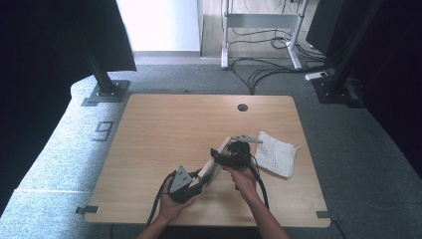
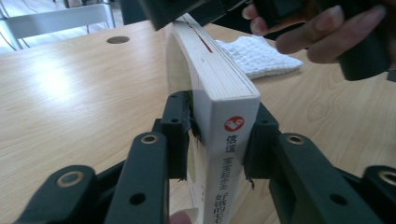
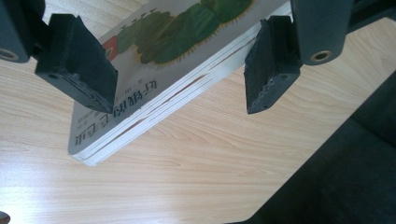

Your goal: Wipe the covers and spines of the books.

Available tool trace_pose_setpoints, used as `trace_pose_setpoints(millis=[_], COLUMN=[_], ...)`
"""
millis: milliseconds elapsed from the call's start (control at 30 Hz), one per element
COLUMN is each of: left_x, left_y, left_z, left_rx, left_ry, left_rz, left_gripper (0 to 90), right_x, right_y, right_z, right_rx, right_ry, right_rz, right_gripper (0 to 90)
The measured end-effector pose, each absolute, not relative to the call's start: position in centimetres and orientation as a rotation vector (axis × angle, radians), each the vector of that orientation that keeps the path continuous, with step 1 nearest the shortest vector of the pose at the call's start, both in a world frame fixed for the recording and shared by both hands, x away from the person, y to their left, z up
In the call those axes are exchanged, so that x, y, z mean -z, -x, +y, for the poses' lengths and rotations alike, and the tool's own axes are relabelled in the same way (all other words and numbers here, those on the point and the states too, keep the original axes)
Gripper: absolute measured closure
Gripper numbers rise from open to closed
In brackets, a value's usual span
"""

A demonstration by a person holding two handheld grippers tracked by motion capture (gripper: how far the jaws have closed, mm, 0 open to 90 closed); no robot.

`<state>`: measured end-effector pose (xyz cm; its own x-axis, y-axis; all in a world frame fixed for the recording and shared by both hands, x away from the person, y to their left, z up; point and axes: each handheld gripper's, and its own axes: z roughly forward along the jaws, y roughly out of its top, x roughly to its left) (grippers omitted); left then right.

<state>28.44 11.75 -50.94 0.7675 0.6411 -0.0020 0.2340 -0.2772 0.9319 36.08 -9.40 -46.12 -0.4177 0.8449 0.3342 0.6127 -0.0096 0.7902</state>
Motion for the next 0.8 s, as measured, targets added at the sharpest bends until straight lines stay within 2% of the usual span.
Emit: trace_pose_setpoints(millis=[133,400,800], left_x=[50.95,50.87,50.58], left_y=[-28.45,-28.89,-28.95], left_z=[11.68,11.88,12.62], left_rx=[-0.430,-0.285,-0.217], left_ry=[-1.855,-1.863,-1.867], left_rz=[0.656,0.620,0.556], left_gripper=[60.9,38.6,34.8], right_x=[46.23,46.02,45.49], right_y=[-36.24,-36.55,-36.83], right_z=[-9.14,-9.11,-9.07], right_rx=[-1.389,-1.370,-1.320], right_ry=[-1.538,-1.526,-1.511], right_rz=[2.026,2.058,2.107], right_gripper=[26.2,27.3,30.7])
